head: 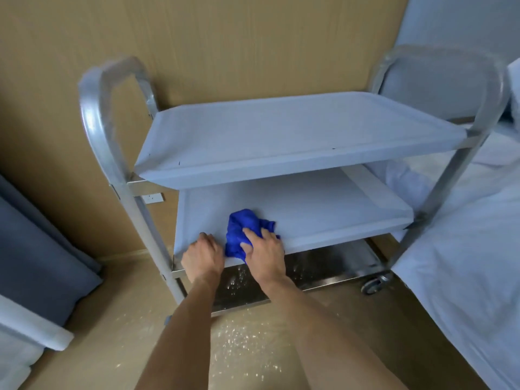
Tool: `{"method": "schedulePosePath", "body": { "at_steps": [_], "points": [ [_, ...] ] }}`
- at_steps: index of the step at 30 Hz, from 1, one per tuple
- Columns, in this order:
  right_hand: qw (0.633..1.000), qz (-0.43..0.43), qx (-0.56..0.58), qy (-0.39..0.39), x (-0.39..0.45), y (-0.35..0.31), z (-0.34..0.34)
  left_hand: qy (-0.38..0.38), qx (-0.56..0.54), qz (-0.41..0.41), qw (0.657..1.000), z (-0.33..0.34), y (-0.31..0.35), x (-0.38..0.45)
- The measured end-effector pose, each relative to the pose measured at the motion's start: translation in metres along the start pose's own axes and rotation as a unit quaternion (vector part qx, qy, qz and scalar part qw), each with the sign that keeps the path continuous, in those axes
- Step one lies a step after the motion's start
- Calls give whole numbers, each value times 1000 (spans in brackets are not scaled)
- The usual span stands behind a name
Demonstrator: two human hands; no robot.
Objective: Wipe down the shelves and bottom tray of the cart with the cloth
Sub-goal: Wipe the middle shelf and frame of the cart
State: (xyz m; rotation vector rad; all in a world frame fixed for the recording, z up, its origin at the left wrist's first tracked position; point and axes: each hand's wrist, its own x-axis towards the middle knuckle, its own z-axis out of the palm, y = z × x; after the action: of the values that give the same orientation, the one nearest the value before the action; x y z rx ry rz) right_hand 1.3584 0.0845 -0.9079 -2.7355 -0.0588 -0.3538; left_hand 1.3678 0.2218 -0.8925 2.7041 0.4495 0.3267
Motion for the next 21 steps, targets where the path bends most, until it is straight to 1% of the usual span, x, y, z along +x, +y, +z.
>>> {"method": "schedulePosePath", "body": {
  "at_steps": [2, 3, 5, 7, 9, 10, 11, 12, 14, 16, 17, 21],
  "points": [
    [998, 21, -5, -61, -8, -3, -15, -77, -1, 3, 997, -17, 5, -14],
    [995, 38, -3, -91, -14, -7, -26, -109, -21, -9, 994, -27, 9, -22],
    [985, 86, 45, -143, -29, -16, -52, -181, -57, -45, 981, -52, 14, -42],
    [960, 162, 135, -182, -48, -22, -80, -262, -90, -89, 957, -75, 20, -66],
    [921, 250, 218, -204, -63, -31, -113, -311, -181, -173, 917, -102, 28, -86],
    [898, 294, 255, -205, -69, -37, -131, -312, -213, -197, 904, -111, 29, -92],
    [875, 335, 286, -200, -75, -44, -150, -317, -227, -203, 898, -126, 36, -98],
    [856, 372, 306, -189, -78, -54, -171, -327, -221, -202, 897, -152, 46, -102],
    [837, 418, 316, -160, -80, -75, -217, -336, -183, -188, 905, -228, 71, -100],
    [835, 432, 307, -150, -73, -100, -266, -304, -139, -179, 925, -295, 86, -86],
    [837, 431, 301, -152, -68, -113, -289, -293, -124, -185, 930, -322, 90, -78],
    [862, 403, 238, -195, -52, -158, -362, -276, -90, -205, 935, -418, 97, -49]
  ]
}}
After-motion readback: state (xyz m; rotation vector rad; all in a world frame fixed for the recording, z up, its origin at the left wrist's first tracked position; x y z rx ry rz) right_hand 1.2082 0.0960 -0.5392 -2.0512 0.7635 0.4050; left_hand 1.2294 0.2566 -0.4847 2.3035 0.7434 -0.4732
